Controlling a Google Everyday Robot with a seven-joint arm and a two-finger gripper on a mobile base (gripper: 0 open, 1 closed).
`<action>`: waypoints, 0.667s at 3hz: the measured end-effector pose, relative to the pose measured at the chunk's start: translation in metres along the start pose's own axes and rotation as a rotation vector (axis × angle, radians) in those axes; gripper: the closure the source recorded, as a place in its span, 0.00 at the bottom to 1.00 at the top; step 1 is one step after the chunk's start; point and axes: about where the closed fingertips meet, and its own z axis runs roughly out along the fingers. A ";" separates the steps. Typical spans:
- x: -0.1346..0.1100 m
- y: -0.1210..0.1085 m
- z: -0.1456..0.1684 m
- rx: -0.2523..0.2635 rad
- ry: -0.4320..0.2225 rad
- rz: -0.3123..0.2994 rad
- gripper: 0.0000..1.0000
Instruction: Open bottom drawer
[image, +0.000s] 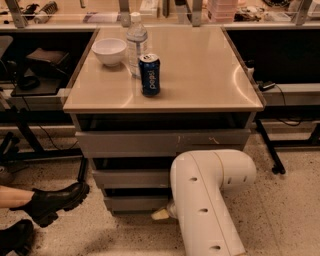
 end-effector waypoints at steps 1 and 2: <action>-0.002 0.011 0.006 -0.021 0.004 0.011 0.00; -0.002 0.011 0.006 -0.021 0.004 0.011 0.00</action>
Offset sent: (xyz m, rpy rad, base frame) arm -0.0168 0.0526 -0.0985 0.0444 0.1610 0.0352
